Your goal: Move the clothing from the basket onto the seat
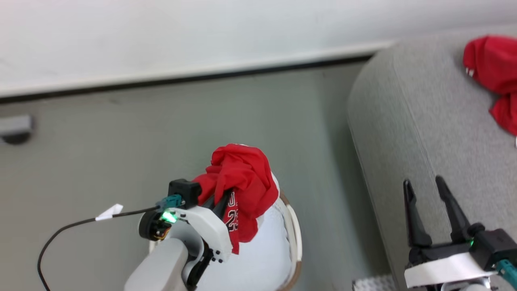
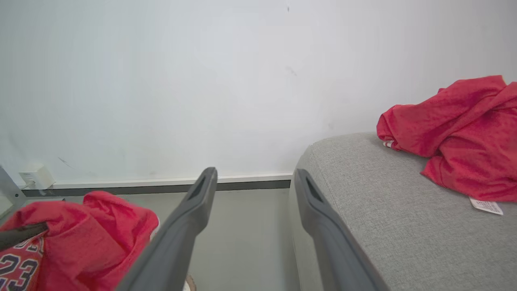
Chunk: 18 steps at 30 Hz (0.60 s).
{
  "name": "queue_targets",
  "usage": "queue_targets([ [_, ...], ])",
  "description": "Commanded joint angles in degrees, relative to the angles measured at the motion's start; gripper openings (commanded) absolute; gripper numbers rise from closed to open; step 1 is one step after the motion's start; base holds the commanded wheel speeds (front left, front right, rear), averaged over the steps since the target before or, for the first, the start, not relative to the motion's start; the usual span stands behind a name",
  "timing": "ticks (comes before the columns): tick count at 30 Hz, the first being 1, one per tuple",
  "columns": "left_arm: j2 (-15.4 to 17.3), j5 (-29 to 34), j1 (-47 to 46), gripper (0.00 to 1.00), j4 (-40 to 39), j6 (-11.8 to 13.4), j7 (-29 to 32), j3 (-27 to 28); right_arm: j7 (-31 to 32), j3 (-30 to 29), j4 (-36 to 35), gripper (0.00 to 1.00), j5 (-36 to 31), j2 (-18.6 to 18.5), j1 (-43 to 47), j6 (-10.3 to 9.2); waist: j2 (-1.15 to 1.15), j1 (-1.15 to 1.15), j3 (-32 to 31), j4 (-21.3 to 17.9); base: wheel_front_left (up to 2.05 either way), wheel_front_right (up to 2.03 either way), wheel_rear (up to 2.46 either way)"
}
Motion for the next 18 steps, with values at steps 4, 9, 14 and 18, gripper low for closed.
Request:
queue_targets([
  [4, 1.5, -1.4, 3.6, 0.00, -7.2, 0.6, 1.5, 0.4, 0.0, 0.6, 0.9, 1.00, -0.6, -0.2, 3.0, -0.13, 0.00, 0.01, -8.4, 3.9, 0.00, 0.00, 0.00],
  [9, 3.2, -2.2, 6.7, 0.00, -15.3, 2.0, 4.1, 0.7, 0.0, 1.5, 1.3, 1.00, -0.4, -0.2, 4.9, -0.13, 0.00, 0.01, -11.5, 4.4, 0.00, 0.00, 0.00],
  [14, 5.5, -3.1, 11.0, 0.00, -25.1, 4.4, 8.2, 1.1, 0.0, 2.3, 1.8, 1.00, -0.3, -0.2, 7.1, -0.13, 0.00, 0.01, -14.6, 4.8, 0.00, 0.00, 0.00],
  [18, 7.1, -3.5, 13.5, 0.00, -31.2, 6.3, 10.6, 1.5, 0.0, 3.1, 1.4, 1.00, -0.8, -0.2, 7.9, -0.13, 0.00, 0.01, -15.6, 4.8, 0.00, 0.00, 0.00],
])
